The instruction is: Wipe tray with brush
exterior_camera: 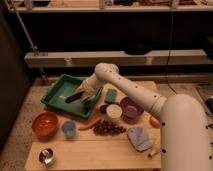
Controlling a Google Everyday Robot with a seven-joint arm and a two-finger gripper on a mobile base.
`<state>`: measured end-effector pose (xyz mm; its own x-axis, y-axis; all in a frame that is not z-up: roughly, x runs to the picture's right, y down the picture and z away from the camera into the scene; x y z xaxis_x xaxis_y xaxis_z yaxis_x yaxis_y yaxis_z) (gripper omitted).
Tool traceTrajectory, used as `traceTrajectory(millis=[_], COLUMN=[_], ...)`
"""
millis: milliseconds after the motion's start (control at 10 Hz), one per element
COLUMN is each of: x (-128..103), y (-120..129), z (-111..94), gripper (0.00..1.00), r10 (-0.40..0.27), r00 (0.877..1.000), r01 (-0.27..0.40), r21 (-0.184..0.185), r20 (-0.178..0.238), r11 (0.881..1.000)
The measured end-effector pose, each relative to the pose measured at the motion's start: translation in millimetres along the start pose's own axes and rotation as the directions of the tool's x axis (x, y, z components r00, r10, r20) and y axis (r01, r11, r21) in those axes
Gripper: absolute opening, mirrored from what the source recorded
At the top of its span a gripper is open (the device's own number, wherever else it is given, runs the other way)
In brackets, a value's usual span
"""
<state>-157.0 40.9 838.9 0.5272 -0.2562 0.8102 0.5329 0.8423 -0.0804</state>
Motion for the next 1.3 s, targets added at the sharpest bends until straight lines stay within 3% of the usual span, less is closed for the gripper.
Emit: traceTrajectory(millis=[300,500,700,1000,1300], x=[-43.5,-74.8,-88.5,-73.5,-45.6], y=[-10.0,-38.1,-70.9,-104.7,-110.1], z=[32.5,67.5,98.2,130.5,132.1], gripper=[0.0,0.0,0.0,0.0,0.0], r10=[-0.068,-0.129,-0.181,-0.201,-0.172], r00=[0.995,0.986,0.974,0.973,0.983], r01=[0.07,0.13,0.185,0.204,0.174], r21=[-0.016,-0.011,-0.01,-0.019,-0.029], r20=[0.066,0.105,0.139,0.113,0.056], r11=[0.997,0.991,0.983,0.979,0.984])
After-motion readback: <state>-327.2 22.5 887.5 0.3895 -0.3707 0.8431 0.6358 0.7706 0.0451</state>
